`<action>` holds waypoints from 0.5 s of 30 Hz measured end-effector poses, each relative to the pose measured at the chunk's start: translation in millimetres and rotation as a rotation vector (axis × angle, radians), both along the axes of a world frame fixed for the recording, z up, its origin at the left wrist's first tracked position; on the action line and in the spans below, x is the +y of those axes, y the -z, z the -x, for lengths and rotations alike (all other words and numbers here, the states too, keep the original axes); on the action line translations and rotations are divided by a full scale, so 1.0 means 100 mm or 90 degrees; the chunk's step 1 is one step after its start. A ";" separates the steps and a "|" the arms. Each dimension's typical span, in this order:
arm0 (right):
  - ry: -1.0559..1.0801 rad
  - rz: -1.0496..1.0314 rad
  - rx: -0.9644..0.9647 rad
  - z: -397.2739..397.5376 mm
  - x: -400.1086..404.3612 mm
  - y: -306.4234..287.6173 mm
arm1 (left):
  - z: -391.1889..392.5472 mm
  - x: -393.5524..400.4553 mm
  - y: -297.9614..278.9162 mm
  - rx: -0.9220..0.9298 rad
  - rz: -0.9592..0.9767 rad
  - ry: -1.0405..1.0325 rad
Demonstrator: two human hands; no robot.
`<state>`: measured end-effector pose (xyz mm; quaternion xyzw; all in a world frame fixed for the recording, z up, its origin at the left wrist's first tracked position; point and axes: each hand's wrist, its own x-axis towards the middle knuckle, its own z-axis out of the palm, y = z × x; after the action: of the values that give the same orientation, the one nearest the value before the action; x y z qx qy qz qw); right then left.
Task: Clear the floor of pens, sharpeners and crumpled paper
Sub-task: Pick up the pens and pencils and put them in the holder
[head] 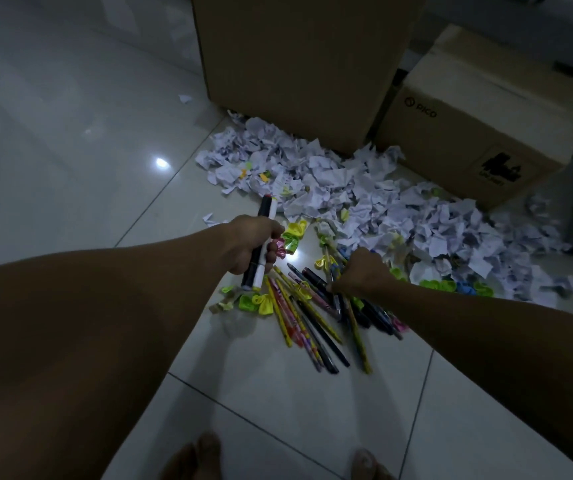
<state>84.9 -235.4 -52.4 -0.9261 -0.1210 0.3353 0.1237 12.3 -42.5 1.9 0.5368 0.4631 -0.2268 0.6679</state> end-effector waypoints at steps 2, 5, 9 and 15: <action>0.028 0.002 0.012 -0.01 0.04 -0.01 | 0.05 0.03 0.00 0.011 -0.023 0.007; 0.034 0.021 0.027 -0.02 0.07 -0.04 | 0.11 0.03 0.00 0.035 -0.024 0.034; 0.085 -0.017 0.066 -0.07 0.06 -0.09 | 0.08 0.02 0.01 0.035 -0.024 0.050; 0.213 -0.174 0.168 -0.14 0.00 -0.28 | 0.00 -0.05 0.02 0.023 -0.023 0.080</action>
<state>99.0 -235.7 -24.0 -0.8561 0.0067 0.4084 0.3166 12.7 -47.3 0.1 0.5725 0.4441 -0.2695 0.6343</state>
